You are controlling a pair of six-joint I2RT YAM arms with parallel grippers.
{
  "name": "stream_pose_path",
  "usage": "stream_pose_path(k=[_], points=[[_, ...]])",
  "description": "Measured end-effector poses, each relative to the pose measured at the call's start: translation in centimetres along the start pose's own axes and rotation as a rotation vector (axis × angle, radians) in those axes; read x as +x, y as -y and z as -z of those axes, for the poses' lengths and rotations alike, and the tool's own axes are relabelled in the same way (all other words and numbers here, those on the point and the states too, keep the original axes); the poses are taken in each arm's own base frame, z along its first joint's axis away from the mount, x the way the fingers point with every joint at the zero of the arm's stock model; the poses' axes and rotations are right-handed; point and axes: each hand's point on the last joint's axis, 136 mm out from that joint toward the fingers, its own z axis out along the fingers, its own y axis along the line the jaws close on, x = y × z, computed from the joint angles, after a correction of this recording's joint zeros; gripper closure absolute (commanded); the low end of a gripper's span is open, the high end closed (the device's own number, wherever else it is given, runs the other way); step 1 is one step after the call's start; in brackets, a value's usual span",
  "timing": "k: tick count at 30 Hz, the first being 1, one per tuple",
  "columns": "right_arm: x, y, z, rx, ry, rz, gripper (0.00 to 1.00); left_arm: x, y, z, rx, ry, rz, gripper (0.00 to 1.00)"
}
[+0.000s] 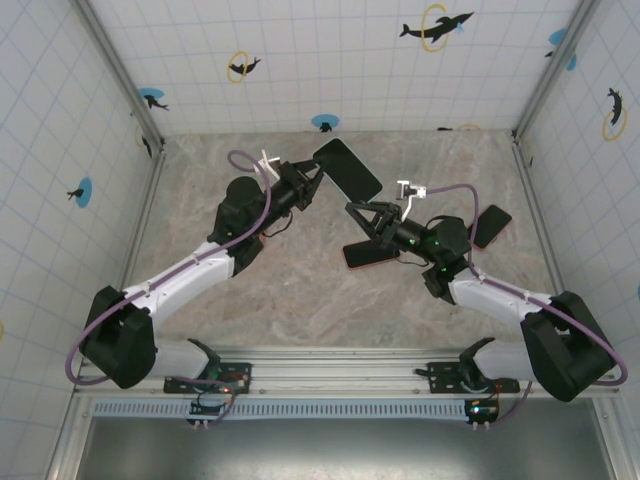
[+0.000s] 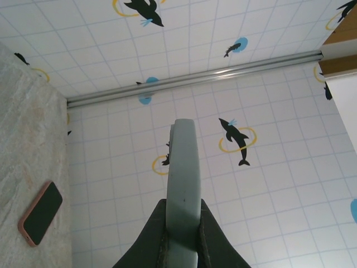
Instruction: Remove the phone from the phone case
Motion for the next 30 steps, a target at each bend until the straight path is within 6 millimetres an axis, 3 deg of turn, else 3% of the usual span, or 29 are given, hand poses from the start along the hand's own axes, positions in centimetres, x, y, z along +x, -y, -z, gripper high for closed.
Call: stream_pose_path(k=[30], points=[[-0.03,0.48,0.43,0.001,-0.024,0.000,0.90,0.05,-0.47,-0.24,-0.008,-0.001,0.018,1.00]])
